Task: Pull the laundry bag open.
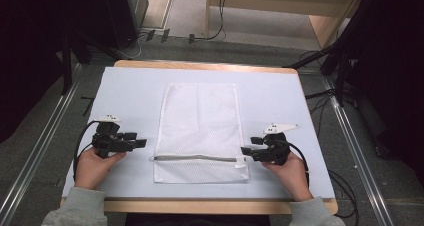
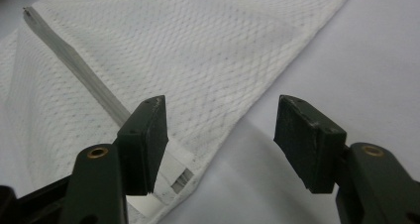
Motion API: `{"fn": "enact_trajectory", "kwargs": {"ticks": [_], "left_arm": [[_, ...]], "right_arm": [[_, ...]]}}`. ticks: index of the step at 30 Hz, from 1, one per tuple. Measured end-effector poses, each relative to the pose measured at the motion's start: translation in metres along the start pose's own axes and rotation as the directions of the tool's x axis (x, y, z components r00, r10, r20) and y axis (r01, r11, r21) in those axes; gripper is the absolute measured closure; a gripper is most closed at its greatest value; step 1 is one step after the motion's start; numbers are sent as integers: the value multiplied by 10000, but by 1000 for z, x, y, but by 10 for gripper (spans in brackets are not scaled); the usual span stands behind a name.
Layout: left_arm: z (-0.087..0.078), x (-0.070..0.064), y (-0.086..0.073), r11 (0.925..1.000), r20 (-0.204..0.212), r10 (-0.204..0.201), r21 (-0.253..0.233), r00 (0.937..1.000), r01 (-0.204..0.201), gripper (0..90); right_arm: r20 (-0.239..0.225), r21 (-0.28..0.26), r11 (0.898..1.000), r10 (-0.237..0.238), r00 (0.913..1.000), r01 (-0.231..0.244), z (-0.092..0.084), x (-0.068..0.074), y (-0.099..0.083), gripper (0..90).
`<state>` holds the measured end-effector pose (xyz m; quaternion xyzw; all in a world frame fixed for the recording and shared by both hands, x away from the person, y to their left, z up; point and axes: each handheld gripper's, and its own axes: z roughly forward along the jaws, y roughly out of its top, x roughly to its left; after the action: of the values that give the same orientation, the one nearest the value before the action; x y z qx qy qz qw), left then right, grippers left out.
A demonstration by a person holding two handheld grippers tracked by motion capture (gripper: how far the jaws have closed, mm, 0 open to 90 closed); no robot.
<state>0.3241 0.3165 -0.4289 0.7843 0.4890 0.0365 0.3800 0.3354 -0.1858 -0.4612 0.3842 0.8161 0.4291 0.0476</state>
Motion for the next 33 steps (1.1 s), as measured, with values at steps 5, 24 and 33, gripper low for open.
{"fn": "enact_trajectory", "kwargs": {"ticks": [5,24,33], "left_arm": [[-2,7,1,10000,-246,-60,-43,9997,59,393],[-1,17,1,9995,-397,-282,135,9988,288,363],[1,17,1,9995,-493,-262,145,9984,270,352]], "right_arm": [[241,-152,9997,171,9996,-167,-6,-7,-2,382],[525,-46,9988,495,9974,-493,-10,-16,-7,371],[574,-14,9989,463,9973,-463,-9,-17,-8,365]]}}
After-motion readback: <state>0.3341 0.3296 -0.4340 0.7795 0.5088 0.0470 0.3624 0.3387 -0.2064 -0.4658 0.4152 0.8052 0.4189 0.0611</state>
